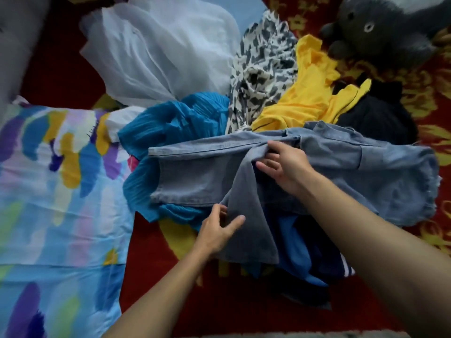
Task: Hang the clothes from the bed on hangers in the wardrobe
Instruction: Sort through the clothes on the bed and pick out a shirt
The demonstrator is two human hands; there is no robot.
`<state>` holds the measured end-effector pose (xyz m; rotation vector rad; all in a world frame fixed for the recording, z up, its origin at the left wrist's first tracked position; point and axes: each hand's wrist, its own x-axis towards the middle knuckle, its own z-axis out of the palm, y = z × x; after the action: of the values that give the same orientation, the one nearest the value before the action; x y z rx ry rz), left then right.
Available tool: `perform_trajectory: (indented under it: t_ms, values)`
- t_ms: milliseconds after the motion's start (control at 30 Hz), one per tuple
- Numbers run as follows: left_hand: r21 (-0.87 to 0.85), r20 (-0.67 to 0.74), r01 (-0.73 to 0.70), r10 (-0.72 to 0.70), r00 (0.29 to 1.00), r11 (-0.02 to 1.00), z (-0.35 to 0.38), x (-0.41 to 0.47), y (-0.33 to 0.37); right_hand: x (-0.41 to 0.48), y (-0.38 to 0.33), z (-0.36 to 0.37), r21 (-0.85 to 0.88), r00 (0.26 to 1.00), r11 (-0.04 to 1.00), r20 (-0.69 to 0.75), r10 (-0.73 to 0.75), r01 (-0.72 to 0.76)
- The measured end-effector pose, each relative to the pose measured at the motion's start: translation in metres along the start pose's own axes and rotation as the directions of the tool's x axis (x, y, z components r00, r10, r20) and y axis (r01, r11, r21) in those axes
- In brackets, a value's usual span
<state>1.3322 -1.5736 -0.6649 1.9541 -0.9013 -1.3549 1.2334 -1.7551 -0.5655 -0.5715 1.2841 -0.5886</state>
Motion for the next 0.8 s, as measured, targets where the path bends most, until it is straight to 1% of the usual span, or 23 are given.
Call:
perform_trajectory:
  t_ms: [33, 67, 100, 133, 200, 233, 267, 300, 333, 367, 400, 433, 467, 500, 533, 567, 600, 633, 667, 700, 733, 767, 800]
  values:
    - [-0.016, 0.037, 0.045, -0.044, 0.998, 0.999, -0.006, 0.002, 0.006, 0.001, -0.010, 0.011, 0.077, 0.998, 0.996, 0.048, 0.031, -0.035]
    - [0.037, 0.036, 0.071, -0.072, 0.997, 0.997, -0.008, 0.002, 0.011, 0.003, -0.016, 0.019, 0.100, 0.995, 0.994, 0.088, 0.042, -0.051]
    - [0.115, -0.010, 0.096, -0.095, 0.995, 0.989, -0.006, 0.005, 0.013, 0.007, -0.020, 0.026, 0.073, 0.992, 0.996, 0.120, 0.034, -0.043]
    - [0.178, -0.075, 0.121, -0.110, 0.991, 0.977, -0.002, 0.009, 0.014, 0.011, -0.019, 0.030, -0.009, 0.989, 1.000, 0.146, 0.020, -0.019]
    - [0.218, -0.154, 0.167, -0.135, 0.979, 0.962, 0.010, 0.023, 0.013, 0.022, -0.008, 0.031, -0.286, 0.981, 0.954, 0.193, -0.031, 0.086]
    - [0.247, -0.152, 0.154, -0.119, 0.981, 0.957, 0.015, 0.030, 0.009, 0.027, 0.000, 0.027, -0.437, 0.972, 0.882, 0.220, -0.087, 0.178]
    - [0.342, -0.113, 0.107, -0.072, 0.991, 0.933, 0.020, 0.037, 0.003, 0.033, 0.007, 0.020, -0.569, 0.953, 0.772, 0.257, -0.161, 0.284]
    - [0.496, -0.052, 0.030, -0.005, 0.999, 0.868, 0.024, 0.041, -0.006, 0.041, 0.014, 0.012, -0.672, 0.927, 0.640, 0.300, -0.225, 0.373]
    - [0.648, 0.000, -0.050, 0.065, 0.998, 0.760, 0.027, 0.042, -0.017, 0.047, 0.019, 0.005, -0.750, 0.903, 0.504, 0.334, -0.269, 0.428]
    - [0.766, 0.043, -0.108, 0.118, 0.992, 0.634, 0.028, 0.042, -0.029, 0.052, 0.022, -0.001, -0.808, 0.891, 0.389, 0.346, -0.296, 0.443]
    - [0.841, 0.076, -0.138, 0.139, 0.987, 0.523, 0.029, 0.040, -0.040, 0.057, 0.025, -0.006, -0.845, 0.890, 0.320, 0.334, -0.310, 0.428]
    - [0.891, 0.099, -0.148, 0.134, 0.986, 0.429, 0.031, 0.039, -0.051, 0.061, 0.028, -0.009, -0.862, 0.896, 0.302, 0.313, -0.316, 0.407]
    - [0.919, 0.103, -0.149, 0.142, 0.984, 0.364, 0.032, 0.039, -0.060, 0.065, 0.030, -0.010, -0.868, 0.903, 0.311, 0.291, -0.316, 0.388]
    - [0.926, 0.089, -0.148, 0.180, 0.980, 0.348, 0.033, 0.042, -0.067, 0.068, 0.031, -0.009, -0.867, 0.905, 0.322, 0.280, -0.320, 0.381]
    - [0.912, 0.045, -0.142, 0.250, 0.967, 0.385, 0.032, 0.045, -0.071, 0.070, 0.032, -0.008, -0.866, 0.906, 0.329, 0.271, -0.324, 0.377]
    - [0.875, -0.005, -0.139, 0.296, 0.955, 0.464, 0.029, 0.051, -0.074, 0.071, 0.032, -0.007, -0.859, 0.907, 0.346, 0.265, -0.328, 0.376]
    - [0.774, -0.070, -0.136, 0.297, 0.952, 0.618, 0.021, 0.054, -0.070, 0.071, 0.032, -0.005, -0.843, 0.910, 0.387, 0.252, -0.330, 0.374]
    - [0.581, -0.170, -0.090, 0.229, 0.959, 0.809, 0.009, 0.057, -0.063, 0.069, 0.031, -0.003, -0.806, 0.916, 0.462, 0.229, -0.330, 0.369]
    - [0.297, -0.258, -0.010, 0.091, 0.962, 0.955, -0.006, 0.058, -0.053, 0.066, 0.030, 0.000, -0.749, 0.924, 0.557, 0.202, -0.325, 0.359]
    - [-0.037, -0.296, 0.077, -0.085, 0.951, 0.996, -0.026, 0.060, -0.044, 0.064, 0.027, 0.005, -0.681, 0.933, 0.645, 0.181, -0.312, 0.348]
    - [-0.344, -0.264, 0.141, -0.240, 0.934, 0.928, -0.051, 0.057, -0.035, 0.062, 0.024, 0.013, -0.623, 0.938, 0.705, 0.172, -0.300, 0.340]
    - [-0.558, -0.182, 0.175, -0.325, 0.928, 0.811, -0.076, 0.053, -0.030, 0.060, 0.019, 0.024, -0.580, 0.939, 0.739, 0.180, -0.293, 0.342]
    - [-0.686, -0.083, 0.193, -0.339, 0.937, 0.702, -0.102, 0.047, -0.027, 0.060, 0.015, 0.035, -0.548, 0.935, 0.758, 0.200, -0.293, 0.354]
